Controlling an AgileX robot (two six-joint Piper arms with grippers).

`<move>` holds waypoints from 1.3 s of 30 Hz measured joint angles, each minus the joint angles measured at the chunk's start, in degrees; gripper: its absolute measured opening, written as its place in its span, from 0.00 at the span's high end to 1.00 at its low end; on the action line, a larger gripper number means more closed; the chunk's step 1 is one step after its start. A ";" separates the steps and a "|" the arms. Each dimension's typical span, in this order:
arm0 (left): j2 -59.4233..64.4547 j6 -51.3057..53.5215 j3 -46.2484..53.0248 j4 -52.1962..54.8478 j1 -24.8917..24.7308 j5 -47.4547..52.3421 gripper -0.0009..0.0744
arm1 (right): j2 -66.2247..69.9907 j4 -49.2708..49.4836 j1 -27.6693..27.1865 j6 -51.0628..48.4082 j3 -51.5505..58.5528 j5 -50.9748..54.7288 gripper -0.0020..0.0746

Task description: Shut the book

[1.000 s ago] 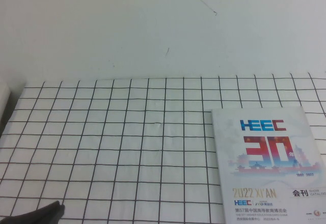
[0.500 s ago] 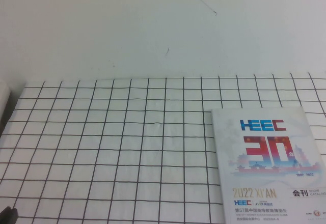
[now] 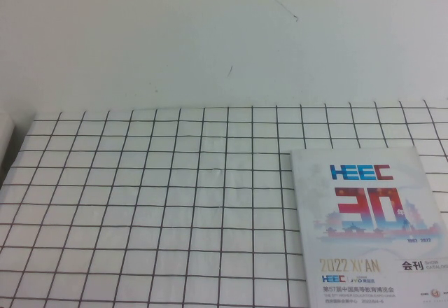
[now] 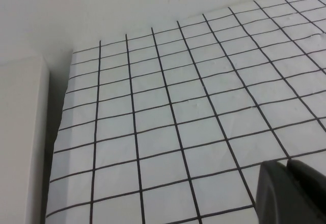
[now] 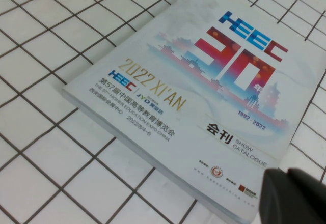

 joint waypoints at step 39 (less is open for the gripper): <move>-0.02 -17.18 -0.10 6.39 0.00 0.36 0.99 | -0.84 0.00 0.00 0.00 0.08 0.00 0.98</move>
